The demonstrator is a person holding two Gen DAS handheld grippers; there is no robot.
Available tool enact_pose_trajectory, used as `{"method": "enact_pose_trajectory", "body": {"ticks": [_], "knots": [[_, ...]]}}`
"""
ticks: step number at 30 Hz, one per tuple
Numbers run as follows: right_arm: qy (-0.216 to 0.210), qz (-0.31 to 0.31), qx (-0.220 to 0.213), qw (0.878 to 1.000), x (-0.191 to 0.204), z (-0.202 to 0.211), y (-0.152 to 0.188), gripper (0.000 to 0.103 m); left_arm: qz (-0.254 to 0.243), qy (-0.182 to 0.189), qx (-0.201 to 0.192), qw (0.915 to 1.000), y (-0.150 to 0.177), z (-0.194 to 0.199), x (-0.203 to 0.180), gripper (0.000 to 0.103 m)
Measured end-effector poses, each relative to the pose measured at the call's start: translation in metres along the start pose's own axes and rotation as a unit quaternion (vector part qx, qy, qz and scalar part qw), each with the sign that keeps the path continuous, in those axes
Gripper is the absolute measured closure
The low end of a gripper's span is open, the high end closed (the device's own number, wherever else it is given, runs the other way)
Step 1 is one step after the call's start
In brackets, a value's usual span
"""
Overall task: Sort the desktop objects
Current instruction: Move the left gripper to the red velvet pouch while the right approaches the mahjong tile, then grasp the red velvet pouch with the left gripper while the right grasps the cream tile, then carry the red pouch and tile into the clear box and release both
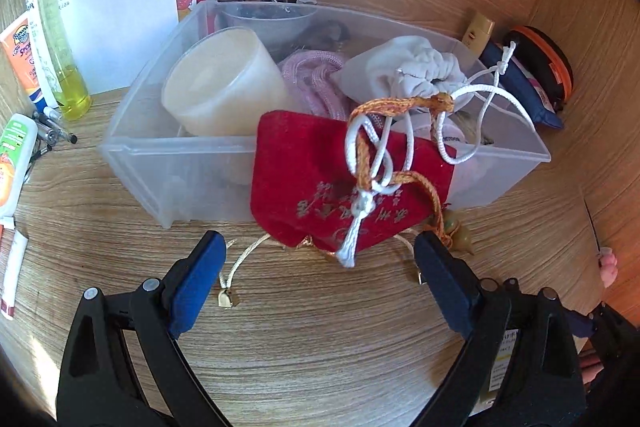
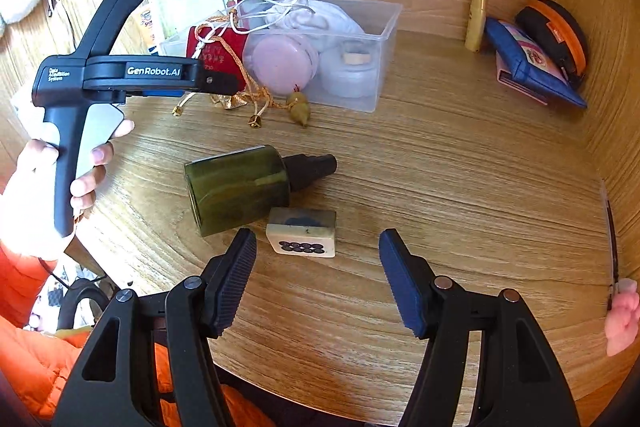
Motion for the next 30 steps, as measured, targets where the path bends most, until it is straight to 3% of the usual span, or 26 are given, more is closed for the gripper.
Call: {"method": "enact_pose_trajectory", "body": {"ticks": [5,12,14,15,17,20,30], "knots": [[0.000,0.000,0.000,1.000,-0.001,-0.003,0.000,0.046,0.013,0.002,-0.007,0.9999,-0.009,-0.005,-0.001,0.007],[0.006,-0.001,-0.001,1.000,-0.003,-0.005,-0.003,0.069,0.005,-0.016,-0.033,0.9993,-0.009,0.001,-0.002,0.010],[0.007,-0.001,-0.002,1.000,-0.004,-0.005,-0.004,0.070,0.004,-0.015,-0.036,0.9992,-0.010,0.001,-0.002,0.012],[0.007,-0.002,-0.002,1.000,-0.004,-0.005,-0.004,0.070,0.004,-0.014,-0.038,0.9992,-0.009,0.002,-0.001,0.015],[0.009,-0.003,-0.002,1.000,-0.005,-0.005,-0.005,0.070,0.001,-0.011,-0.041,0.9991,-0.009,0.005,0.001,0.036],[0.012,-0.006,-0.005,1.000,-0.007,-0.003,-0.007,0.071,-0.004,-0.012,-0.043,0.9990,-0.007,0.009,0.003,0.056],[0.029,-0.021,-0.023,0.999,-0.020,0.007,-0.021,0.072,-0.025,-0.013,-0.071,0.9971,0.000,0.036,0.005,0.065]]}}
Point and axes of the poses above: each gripper's, at about its wrist camera, not at the fingertips, and z roughly against the way its jaws point, x to its left, y to its underside, the point moved 2 cm from there along -z, roughly the way its jaws point, and after that the axes turned 6 degrees about -z, right-handed, at the moved point
